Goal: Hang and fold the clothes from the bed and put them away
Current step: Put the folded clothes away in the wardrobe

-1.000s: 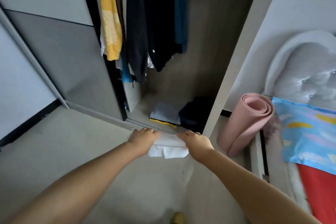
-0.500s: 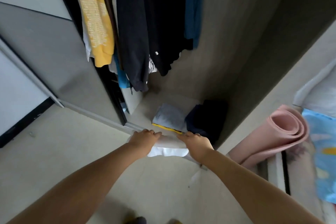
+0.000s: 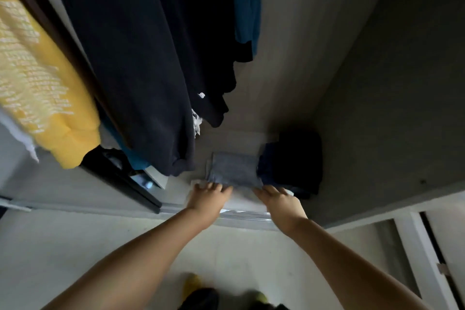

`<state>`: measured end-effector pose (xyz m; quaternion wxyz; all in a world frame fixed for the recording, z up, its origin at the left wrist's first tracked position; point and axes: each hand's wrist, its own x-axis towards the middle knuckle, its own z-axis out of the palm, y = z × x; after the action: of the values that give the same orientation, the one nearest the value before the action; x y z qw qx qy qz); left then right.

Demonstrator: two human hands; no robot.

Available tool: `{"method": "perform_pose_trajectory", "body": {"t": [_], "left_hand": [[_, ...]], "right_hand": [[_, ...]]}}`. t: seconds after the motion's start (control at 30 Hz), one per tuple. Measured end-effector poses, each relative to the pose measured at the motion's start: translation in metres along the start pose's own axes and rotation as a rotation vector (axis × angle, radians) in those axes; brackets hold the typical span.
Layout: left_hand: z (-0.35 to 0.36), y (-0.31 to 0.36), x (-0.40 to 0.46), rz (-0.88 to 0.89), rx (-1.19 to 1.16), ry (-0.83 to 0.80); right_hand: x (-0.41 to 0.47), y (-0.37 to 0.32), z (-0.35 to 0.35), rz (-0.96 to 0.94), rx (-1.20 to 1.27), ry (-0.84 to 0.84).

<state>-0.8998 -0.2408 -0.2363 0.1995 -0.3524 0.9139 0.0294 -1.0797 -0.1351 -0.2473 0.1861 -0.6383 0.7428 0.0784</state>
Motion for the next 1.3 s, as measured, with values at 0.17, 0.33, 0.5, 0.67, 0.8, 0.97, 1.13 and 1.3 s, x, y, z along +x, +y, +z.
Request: {"method": "perform_pose_trajectory", "body": {"t": [0.17,0.33,0.5,0.67,0.8,0.97,1.13,1.3], "left_hand": [[0.064,-0.029,0.097,0.074,0.059,-0.039],[0.123,-0.052,0.212,0.073,0.049,0.027],[0.186,-0.075,0.309,-0.006,0.044,0.198],[0.319,-0.061,0.355,-0.031,0.045,0.188],[0.392,-0.037,0.342,0.067,0.095,0.173],[0.425,-0.040,0.364,0.031,-0.043,0.143],[0.387,-0.043,0.356,0.051,-0.025,-0.147],[0.252,-0.014,0.294,0.169,-0.057,-0.064]], "right_hand": [[0.094,0.018,0.058,0.043,0.004,-0.061],[0.206,0.052,0.108,0.051,-0.098,0.015],[0.310,0.083,0.161,0.084,-0.114,0.214],[0.369,0.094,0.293,0.118,-0.183,0.111],[0.363,0.089,0.389,0.183,-0.114,0.004],[0.364,0.091,0.396,0.183,-0.111,-0.054],[0.339,0.091,0.355,0.183,-0.074,-0.245],[0.267,0.075,0.246,0.228,-0.081,-0.269]]}}
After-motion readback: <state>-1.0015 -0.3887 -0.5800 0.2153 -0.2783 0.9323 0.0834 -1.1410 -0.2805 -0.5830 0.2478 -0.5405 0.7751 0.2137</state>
